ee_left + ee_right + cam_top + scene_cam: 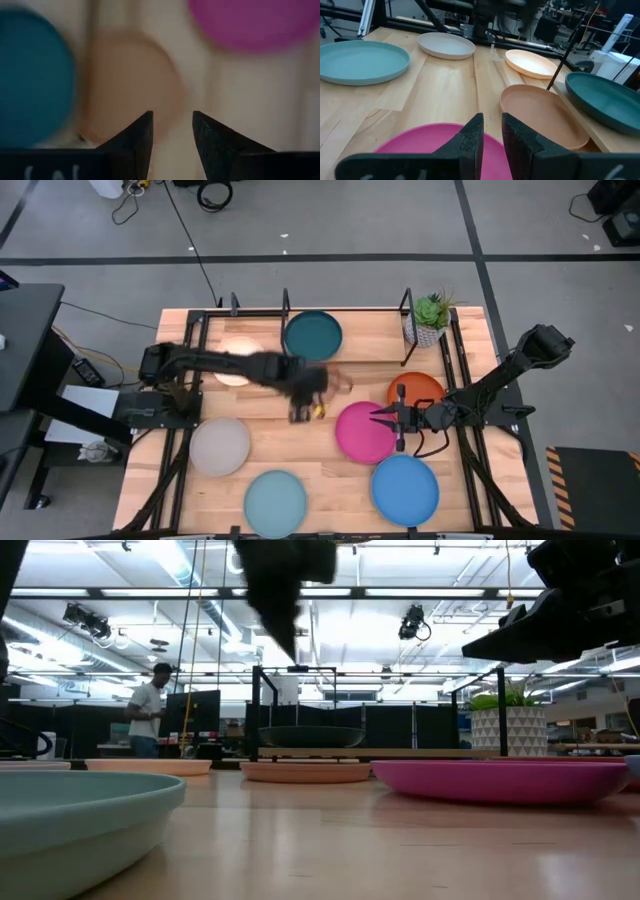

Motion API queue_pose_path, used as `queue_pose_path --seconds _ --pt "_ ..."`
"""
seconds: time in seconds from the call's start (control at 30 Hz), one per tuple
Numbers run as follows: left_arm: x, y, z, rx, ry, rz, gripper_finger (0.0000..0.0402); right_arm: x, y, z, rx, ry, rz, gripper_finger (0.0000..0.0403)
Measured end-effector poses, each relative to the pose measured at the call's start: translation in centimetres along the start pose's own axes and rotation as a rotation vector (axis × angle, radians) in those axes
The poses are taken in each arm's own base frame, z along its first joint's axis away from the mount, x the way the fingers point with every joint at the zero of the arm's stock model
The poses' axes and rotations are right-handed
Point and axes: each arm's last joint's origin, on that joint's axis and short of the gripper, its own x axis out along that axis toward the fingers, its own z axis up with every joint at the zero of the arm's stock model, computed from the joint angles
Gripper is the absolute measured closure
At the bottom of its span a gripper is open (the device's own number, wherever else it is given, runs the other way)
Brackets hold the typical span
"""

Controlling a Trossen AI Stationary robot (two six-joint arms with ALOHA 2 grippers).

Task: Place and stack plates onto a shelf
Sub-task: Stack the pink plate on top of the dark blue plate on the shelf

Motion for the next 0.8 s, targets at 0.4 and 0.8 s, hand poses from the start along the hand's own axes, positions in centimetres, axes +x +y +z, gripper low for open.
queue_pose_path --seconds 0.4,0.8 --pt "-3.2 -12.7 -4.7 -0.136 0.043 -0.029 0.0256 0.3 -0.3 -0.1 0.019 0.006 0.011 0.0328" --pt "-1.3 -19.6 -7.1 -0.300 0.068 -0.090 0.0256 0.4 -0.5 0.2 0.033 -0.018 0.001 0.0328"
